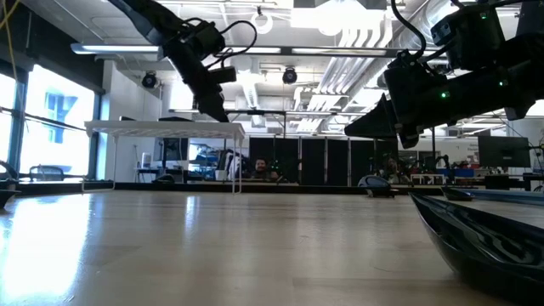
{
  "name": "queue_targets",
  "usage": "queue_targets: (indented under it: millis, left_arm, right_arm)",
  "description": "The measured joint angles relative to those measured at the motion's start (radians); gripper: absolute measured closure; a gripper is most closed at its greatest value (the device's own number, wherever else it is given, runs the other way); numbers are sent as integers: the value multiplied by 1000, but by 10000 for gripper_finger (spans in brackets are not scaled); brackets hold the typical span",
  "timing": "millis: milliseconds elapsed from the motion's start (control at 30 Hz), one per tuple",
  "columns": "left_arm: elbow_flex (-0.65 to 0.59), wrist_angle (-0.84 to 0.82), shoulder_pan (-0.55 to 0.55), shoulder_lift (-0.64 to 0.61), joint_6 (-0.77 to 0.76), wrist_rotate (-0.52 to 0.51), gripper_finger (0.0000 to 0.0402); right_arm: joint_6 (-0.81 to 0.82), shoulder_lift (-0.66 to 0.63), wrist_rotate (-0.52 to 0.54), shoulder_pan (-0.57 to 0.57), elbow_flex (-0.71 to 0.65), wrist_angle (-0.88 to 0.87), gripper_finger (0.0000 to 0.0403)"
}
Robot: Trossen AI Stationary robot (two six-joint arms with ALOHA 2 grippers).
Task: Pick & Place Mini shaped plates
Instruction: Stack the bottom right square plate on top of the stacked square plates on the shelf, then stack the bottom drop-shaped plate on top of the drop-shaped plates on the shelf
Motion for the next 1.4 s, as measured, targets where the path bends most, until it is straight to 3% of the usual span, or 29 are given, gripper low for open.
queue_targets:
  millis: [533, 900, 1300, 1400]
  left_arm:
    - [1, -85, -3, -40, -1, -141, 401]
    - [1, -98, -3, -40, -32, 3, 401]
    - [1, -14, -3, -40, -73, 4, 401]
    - [1, 31, -3, -40, -88, 64, 401]
  right_arm:
    - [0, 0, 0, 0, 0, 0, 398]
    - [0, 0, 0, 0, 0, 0, 401]
    - [0, 0, 0, 0, 0, 0, 400]
    - [0, 0, 0, 0, 0, 0, 401]
